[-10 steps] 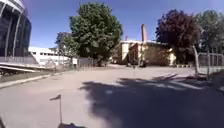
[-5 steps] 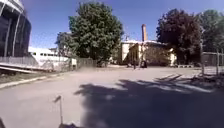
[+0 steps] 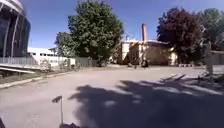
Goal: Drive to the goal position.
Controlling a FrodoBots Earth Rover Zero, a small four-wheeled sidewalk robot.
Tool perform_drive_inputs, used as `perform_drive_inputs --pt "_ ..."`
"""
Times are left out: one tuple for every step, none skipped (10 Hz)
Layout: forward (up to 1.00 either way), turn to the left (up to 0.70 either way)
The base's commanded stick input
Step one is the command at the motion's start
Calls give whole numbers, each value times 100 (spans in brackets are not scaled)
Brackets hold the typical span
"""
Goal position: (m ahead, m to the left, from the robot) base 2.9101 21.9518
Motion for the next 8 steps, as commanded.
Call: perform_drive_inputs --pt "60 0" --pt "60 0" --pt "60 0" --pt "60 0" --pt "60 0" --pt "60 0" --pt "60 0" --pt "60 0"
